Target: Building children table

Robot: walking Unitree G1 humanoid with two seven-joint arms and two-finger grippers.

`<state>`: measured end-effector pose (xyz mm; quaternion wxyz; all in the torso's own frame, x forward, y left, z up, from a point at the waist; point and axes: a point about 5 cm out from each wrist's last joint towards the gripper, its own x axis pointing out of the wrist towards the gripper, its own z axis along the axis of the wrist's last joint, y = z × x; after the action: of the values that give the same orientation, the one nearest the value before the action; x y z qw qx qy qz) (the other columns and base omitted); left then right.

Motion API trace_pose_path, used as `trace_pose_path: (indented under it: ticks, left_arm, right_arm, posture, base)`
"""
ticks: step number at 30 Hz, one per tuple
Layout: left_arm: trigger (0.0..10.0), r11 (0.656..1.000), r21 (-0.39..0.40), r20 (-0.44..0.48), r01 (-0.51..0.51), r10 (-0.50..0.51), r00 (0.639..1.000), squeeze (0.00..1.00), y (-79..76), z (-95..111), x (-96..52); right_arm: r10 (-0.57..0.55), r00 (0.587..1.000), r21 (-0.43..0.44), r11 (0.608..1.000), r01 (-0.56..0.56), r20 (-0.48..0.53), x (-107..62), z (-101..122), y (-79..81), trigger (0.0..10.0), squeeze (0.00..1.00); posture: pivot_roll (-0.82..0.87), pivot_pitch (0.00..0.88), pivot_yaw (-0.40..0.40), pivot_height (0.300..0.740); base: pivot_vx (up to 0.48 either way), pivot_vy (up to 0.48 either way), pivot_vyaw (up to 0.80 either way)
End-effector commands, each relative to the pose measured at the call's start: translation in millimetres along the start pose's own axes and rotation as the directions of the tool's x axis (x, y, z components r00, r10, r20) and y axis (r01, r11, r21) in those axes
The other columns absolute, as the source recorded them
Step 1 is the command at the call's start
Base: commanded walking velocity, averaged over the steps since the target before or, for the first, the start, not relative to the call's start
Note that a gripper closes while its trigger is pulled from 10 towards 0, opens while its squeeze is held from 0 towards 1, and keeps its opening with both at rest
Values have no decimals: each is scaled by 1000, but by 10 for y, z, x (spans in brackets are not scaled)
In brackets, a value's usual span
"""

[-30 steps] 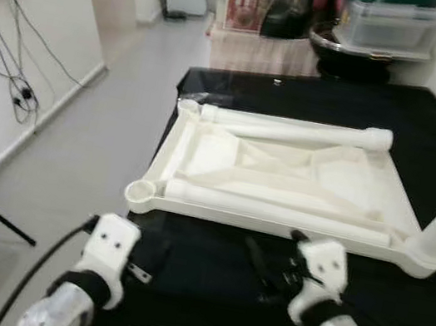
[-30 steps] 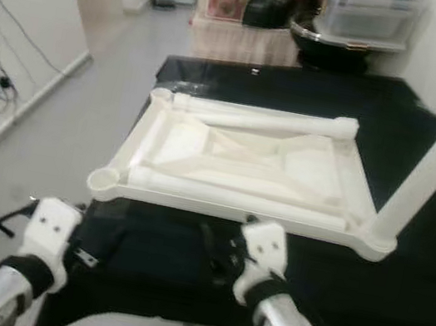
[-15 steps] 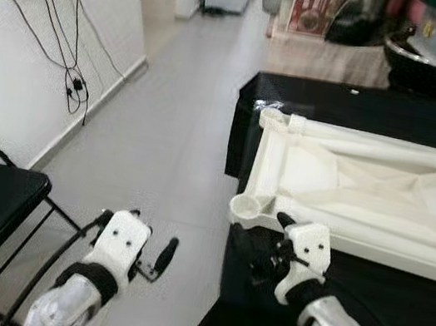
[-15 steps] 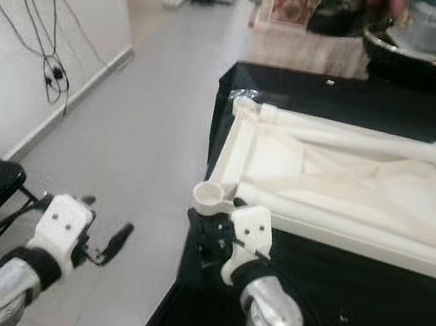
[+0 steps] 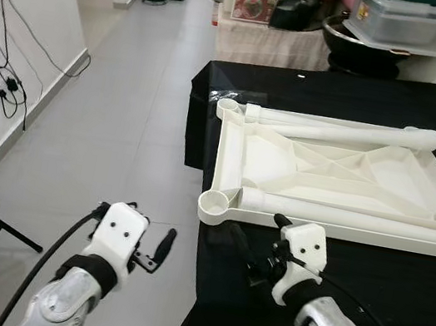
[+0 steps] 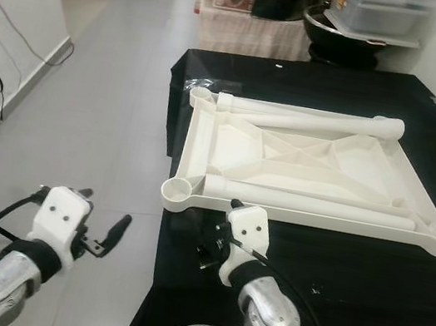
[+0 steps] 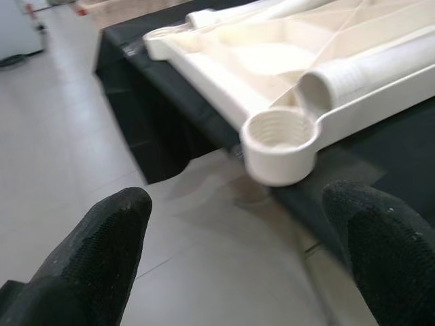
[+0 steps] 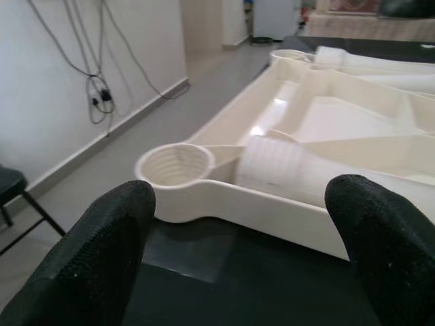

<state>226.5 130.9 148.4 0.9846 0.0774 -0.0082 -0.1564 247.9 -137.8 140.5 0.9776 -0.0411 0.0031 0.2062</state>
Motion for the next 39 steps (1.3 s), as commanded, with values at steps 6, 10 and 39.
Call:
trace_pose_path:
  ticks: [6, 10, 39]
  left_arm:
    - [10000, 999, -40, 2, 17, -17, 1000, 0, 5, 16, 15]
    - [10000, 999, -31, 12, 20, -19, 1000, 0, 14, 42, 26]
    - [10000, 986, -44, -45, -158, 156, 987, 0, 246, 269, 247]
  right_arm:
    - [-1, 1000, 29, 1000, 2, -10, 20, -29, -8, 10000, 0]
    - [-4, 1000, 40, 999, 5, -10, 22, -32, -11, 10000, 0]
    - [10, 1000, 65, 998, -10, 9, 63, -8, -22, 10000, 0]
  posture:
    - [27, 80, 16, 740]
    - [28, 82, 18, 740]
    - [32, 72, 24, 740]
  base:
    - [0, 0, -800]
    - [0, 0, -800]
    - [0, 0, -634]
